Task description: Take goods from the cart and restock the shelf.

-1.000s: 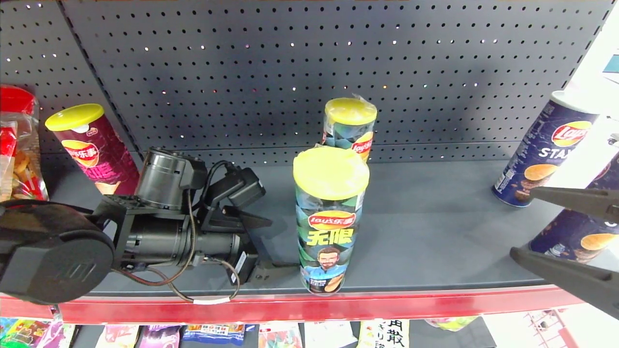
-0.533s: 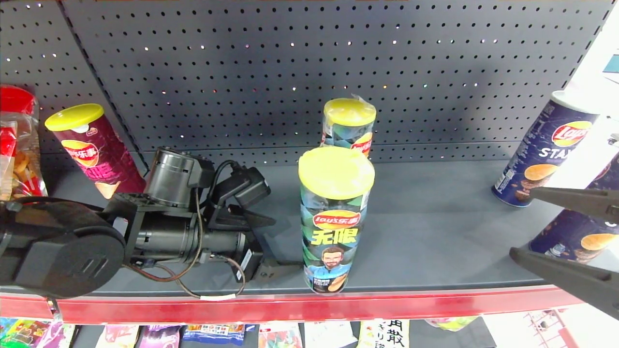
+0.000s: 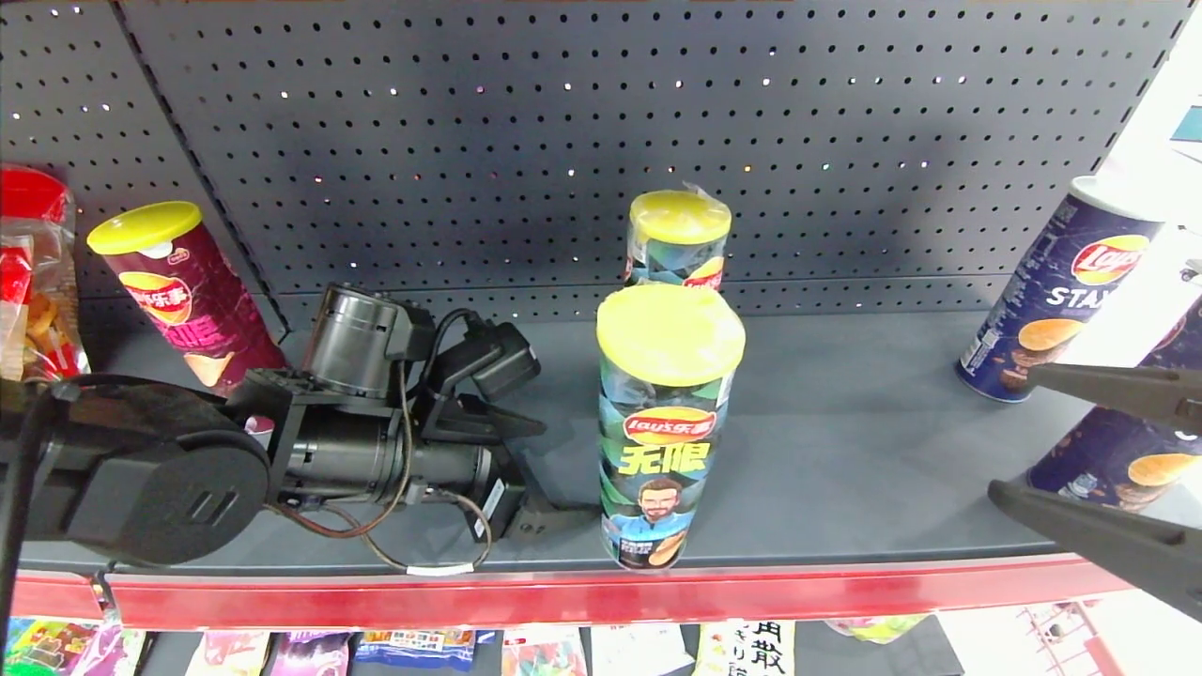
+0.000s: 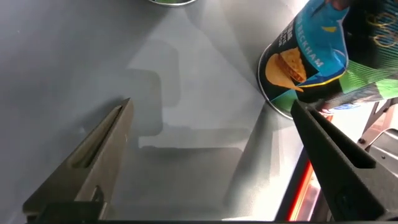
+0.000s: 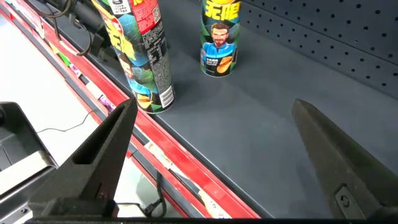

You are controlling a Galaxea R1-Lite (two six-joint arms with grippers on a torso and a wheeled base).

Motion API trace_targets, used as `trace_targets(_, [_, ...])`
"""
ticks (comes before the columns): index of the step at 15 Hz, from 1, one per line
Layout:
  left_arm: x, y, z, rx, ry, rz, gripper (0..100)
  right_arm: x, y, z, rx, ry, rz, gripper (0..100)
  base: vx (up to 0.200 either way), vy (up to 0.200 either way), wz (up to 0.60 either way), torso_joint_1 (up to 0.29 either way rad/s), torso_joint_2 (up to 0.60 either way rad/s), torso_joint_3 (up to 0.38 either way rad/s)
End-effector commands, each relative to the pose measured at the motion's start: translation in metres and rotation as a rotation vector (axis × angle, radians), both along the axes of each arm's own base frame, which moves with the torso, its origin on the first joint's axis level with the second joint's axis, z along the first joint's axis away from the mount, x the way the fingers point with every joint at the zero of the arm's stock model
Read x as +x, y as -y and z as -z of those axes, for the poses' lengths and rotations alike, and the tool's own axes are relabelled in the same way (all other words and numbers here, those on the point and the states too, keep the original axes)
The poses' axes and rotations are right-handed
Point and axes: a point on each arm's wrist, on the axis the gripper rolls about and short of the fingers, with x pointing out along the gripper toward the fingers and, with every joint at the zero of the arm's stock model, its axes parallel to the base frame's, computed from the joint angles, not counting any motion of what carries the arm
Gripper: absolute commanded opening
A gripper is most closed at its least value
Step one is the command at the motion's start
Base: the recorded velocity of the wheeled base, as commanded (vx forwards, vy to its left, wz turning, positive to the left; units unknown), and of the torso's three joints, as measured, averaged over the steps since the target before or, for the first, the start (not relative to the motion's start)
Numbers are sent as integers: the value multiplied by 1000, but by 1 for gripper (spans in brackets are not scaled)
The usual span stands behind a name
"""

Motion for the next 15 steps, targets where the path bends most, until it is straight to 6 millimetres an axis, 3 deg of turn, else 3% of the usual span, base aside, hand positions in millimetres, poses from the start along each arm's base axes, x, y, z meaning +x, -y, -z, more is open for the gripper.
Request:
trace_targets(1, [1,0,0,0,0,0,100,1,-1,1,-2,-3,0,100,0,0,0,0,0,0])
trace_targets(13, [4,7,0,-4,4,12,100,0,0,0,-2,-2,0,100,0,0,0,0,0,0])
trace_targets(15, [1,-8,-5,-10,14,-25,100,0,0,3,-6,-9,3,100,0,0,0,0,0,0])
